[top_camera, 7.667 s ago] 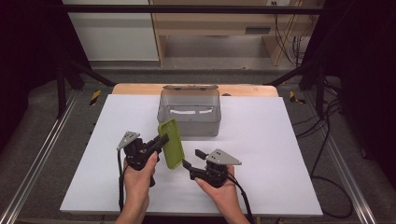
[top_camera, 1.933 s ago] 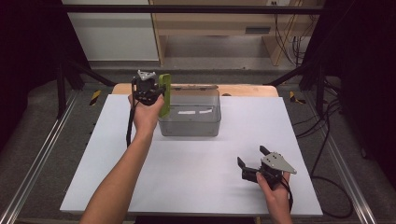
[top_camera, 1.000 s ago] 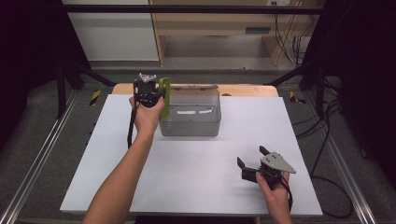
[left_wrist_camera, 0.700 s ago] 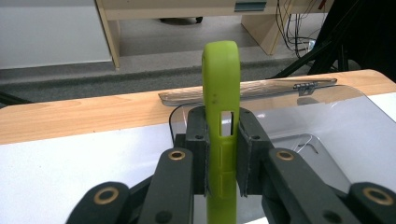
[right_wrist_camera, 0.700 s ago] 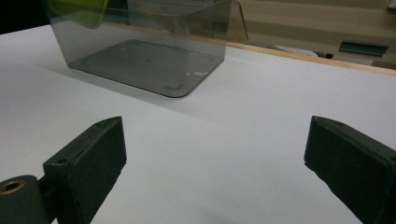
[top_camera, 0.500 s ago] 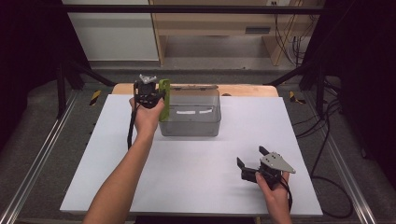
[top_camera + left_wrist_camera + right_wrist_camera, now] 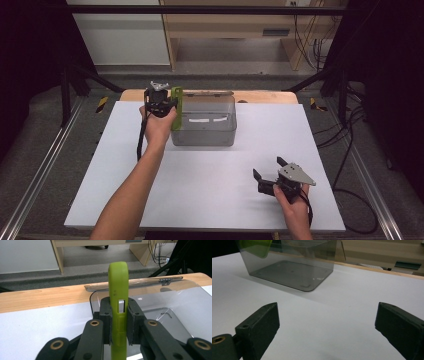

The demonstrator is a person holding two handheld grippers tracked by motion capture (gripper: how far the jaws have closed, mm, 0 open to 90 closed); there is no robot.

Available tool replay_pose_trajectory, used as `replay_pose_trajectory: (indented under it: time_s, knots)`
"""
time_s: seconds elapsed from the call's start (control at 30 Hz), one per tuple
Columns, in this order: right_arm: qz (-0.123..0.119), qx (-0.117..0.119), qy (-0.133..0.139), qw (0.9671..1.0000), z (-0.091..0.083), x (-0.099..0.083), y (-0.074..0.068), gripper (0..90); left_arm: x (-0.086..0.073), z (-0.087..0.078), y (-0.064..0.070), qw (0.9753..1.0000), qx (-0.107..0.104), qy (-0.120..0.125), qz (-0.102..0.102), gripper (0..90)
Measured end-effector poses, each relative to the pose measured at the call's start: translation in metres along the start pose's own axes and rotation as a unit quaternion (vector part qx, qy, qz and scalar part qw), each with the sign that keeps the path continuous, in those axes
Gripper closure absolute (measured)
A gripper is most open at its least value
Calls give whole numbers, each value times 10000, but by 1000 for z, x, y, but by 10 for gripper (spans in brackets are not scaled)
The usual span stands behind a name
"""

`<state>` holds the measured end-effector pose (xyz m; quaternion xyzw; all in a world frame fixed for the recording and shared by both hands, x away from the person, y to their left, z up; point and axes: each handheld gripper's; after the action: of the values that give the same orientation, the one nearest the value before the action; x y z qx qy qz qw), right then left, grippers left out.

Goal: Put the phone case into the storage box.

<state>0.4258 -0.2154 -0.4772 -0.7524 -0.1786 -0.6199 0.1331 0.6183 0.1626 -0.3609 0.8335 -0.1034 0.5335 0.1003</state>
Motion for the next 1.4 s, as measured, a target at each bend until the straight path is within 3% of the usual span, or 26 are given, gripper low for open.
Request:
replay_pose_trajectory:
  time_s: [1.4]
  knots:
    - [-18, 25, -48, 10000, 1, -1, -1, 60, -16, 9, 2, 9995, -100, -288, -8, 775]
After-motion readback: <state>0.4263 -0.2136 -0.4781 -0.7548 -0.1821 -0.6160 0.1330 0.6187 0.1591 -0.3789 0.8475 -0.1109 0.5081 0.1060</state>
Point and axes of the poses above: each handheld gripper's, and its own axes: z roughly forward along the jaws, x roughly out of its top, y roughly to its right, and after that the axes turned 6 degrees about y, right-handed
